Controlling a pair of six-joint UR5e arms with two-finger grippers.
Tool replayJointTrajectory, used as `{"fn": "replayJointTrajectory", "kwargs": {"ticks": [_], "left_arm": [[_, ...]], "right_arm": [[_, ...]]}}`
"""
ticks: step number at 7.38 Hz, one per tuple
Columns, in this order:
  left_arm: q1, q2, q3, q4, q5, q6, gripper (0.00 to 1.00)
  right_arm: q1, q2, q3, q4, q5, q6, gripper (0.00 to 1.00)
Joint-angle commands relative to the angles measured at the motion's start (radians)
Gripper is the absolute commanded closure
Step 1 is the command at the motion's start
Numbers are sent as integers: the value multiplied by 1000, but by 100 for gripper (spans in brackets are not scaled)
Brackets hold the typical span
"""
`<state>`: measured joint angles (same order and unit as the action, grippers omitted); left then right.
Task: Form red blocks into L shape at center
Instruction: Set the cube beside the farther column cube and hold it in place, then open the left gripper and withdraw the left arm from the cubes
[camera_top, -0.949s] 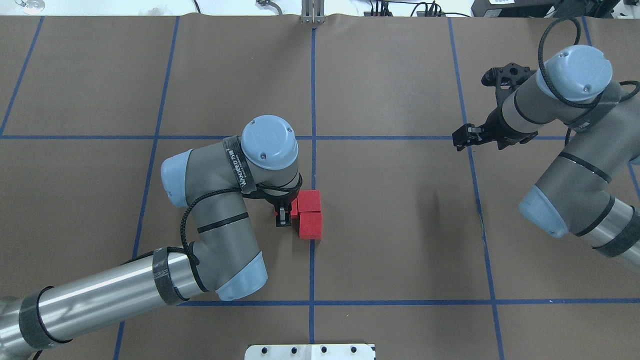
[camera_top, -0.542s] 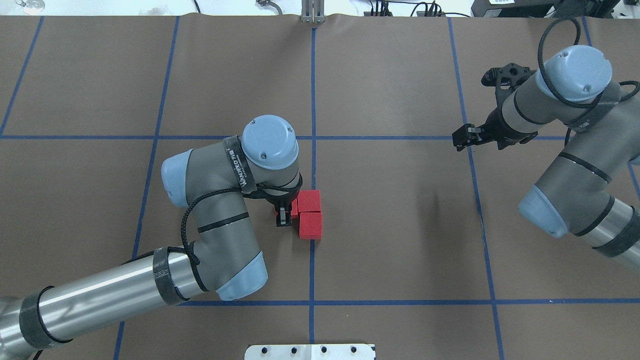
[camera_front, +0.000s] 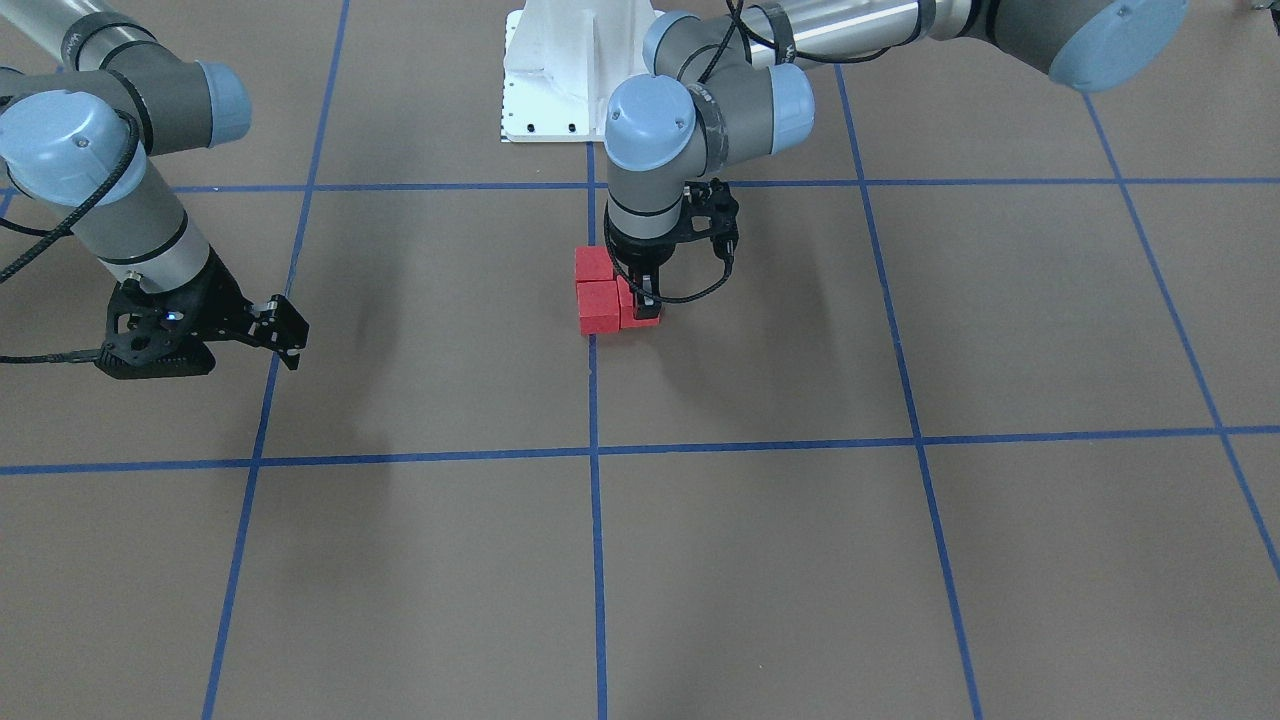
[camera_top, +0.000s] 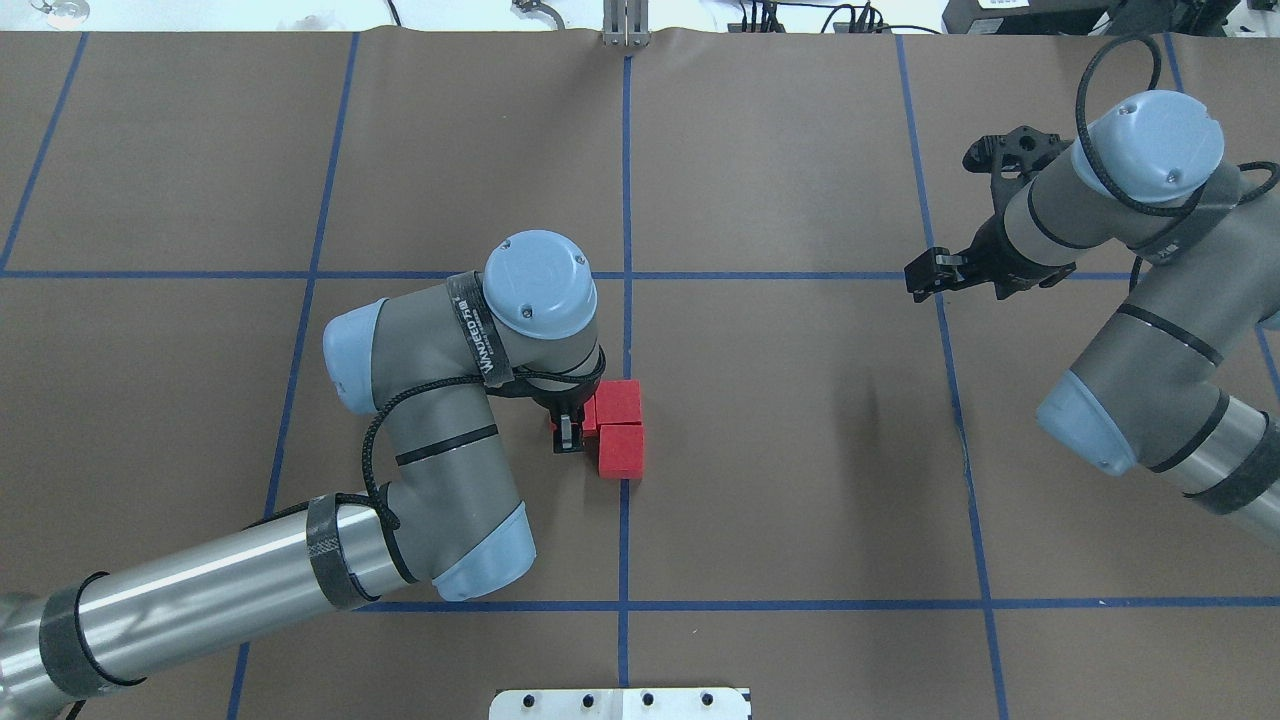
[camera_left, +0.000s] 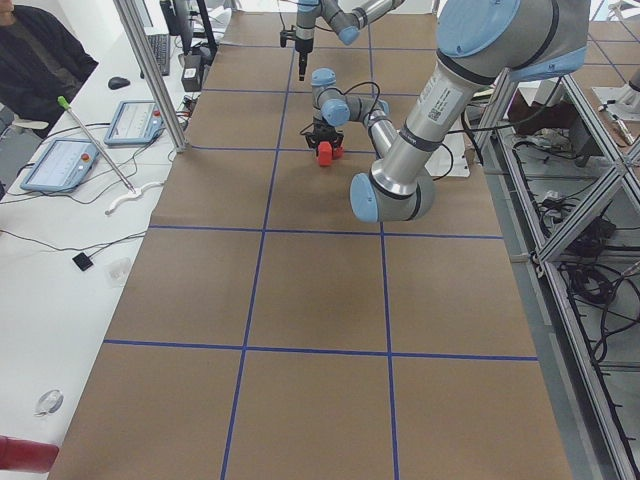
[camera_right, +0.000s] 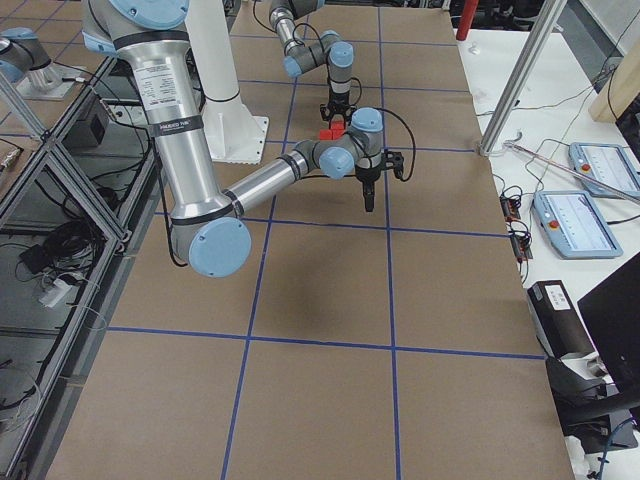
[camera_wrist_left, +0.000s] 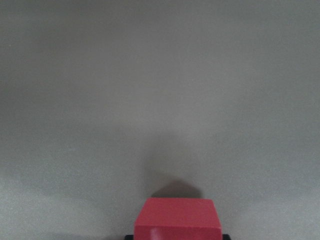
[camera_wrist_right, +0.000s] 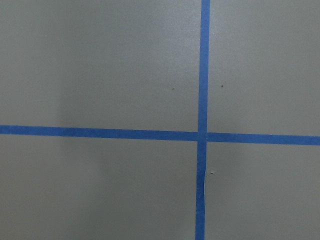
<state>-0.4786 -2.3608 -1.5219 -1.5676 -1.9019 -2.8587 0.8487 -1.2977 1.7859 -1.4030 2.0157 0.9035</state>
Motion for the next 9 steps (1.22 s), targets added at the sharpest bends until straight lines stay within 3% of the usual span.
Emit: {"fn": "replayJointTrajectory", "kwargs": {"ticks": [1,5,6,7,9], "left_arm": [[0,0,0,-15,1,1,1],[-3,3,-10,-8,-37,7,0],[-11,12,-55,0,-51,68,0],[-17,65,-140,14,-52,131,0],[-17,267,-373,9,-52,369,0]], "right_arm": [[0,0,-2,-1,0,0,0],[0,2,-2,-1,0,0,0],[0,2,-2,-1,0,0,0],[9,2,-2,-1,0,-2,0],[84,-3,3,-2,49,-23,0]]}}
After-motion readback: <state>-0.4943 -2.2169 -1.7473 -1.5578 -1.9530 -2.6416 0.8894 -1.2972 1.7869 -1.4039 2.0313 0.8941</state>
